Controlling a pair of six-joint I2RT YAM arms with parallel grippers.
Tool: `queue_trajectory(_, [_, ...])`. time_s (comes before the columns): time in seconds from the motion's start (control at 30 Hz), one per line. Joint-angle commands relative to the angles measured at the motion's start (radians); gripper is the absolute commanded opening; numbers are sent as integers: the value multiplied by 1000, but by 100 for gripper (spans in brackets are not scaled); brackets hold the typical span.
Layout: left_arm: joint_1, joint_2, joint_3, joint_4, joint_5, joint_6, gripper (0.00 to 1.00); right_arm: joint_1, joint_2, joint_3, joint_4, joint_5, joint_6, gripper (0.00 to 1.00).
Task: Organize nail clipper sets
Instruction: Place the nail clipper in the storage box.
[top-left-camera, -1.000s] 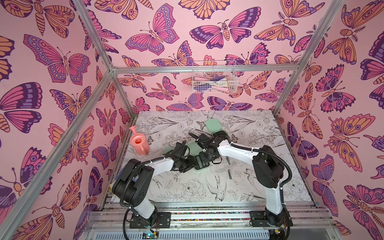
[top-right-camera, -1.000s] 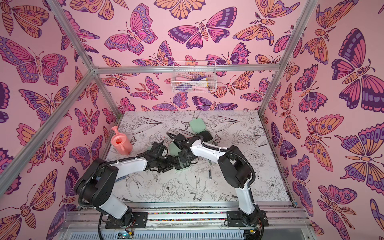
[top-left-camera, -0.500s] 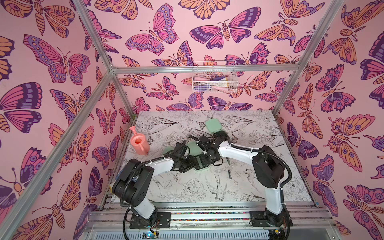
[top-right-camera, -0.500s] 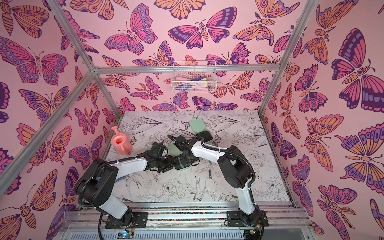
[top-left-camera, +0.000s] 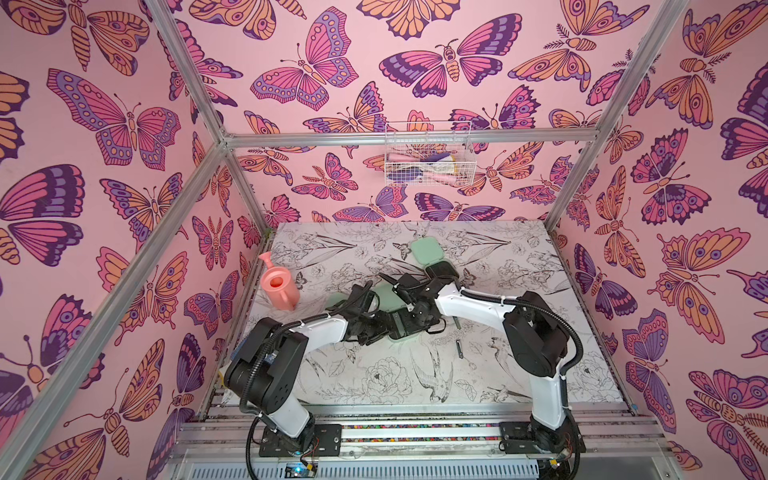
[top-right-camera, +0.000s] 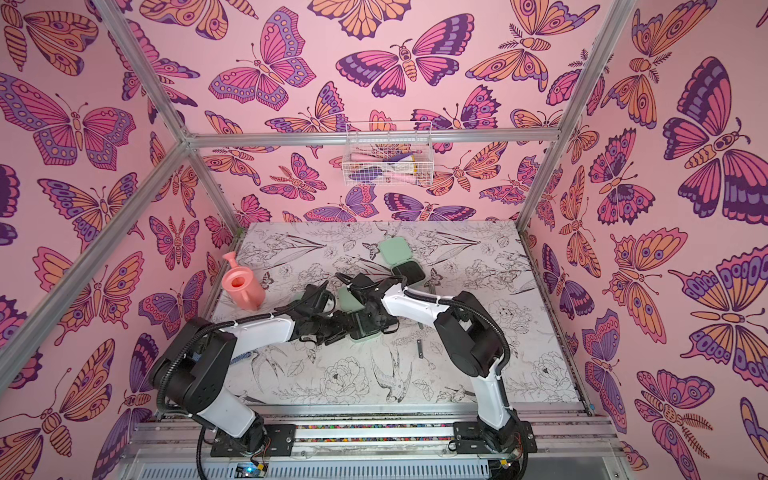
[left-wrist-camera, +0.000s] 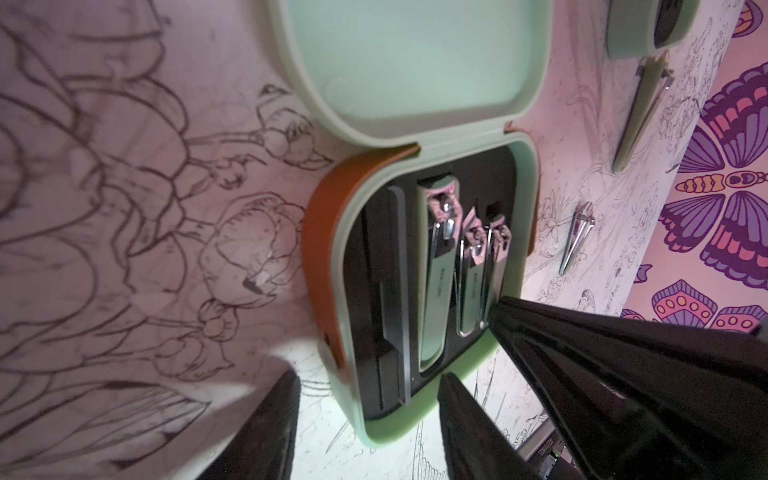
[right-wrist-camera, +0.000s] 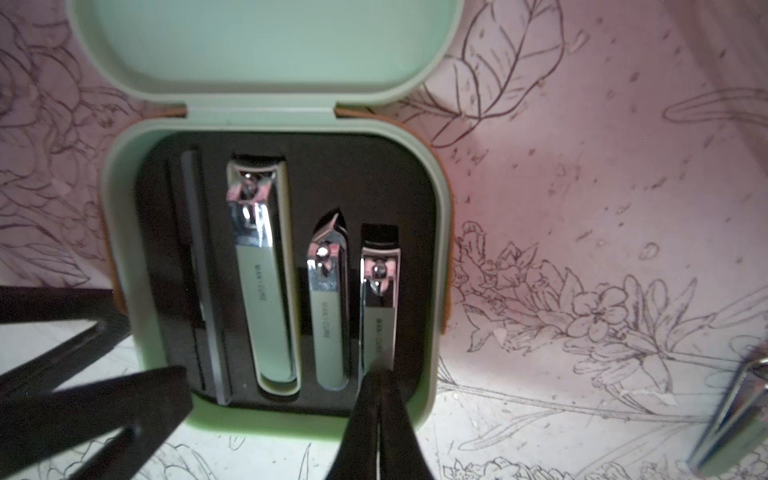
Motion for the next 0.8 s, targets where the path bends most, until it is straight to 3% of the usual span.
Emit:
queue_trajectory(0.0, [7, 10, -24, -40, -12, 7, 56, 8, 13, -23, 1, -1, 30, 7])
queue_trajectory(0.77, [7, 10, -27, -39, -14, 7, 56, 9, 95, -58, 79, -5, 59, 7])
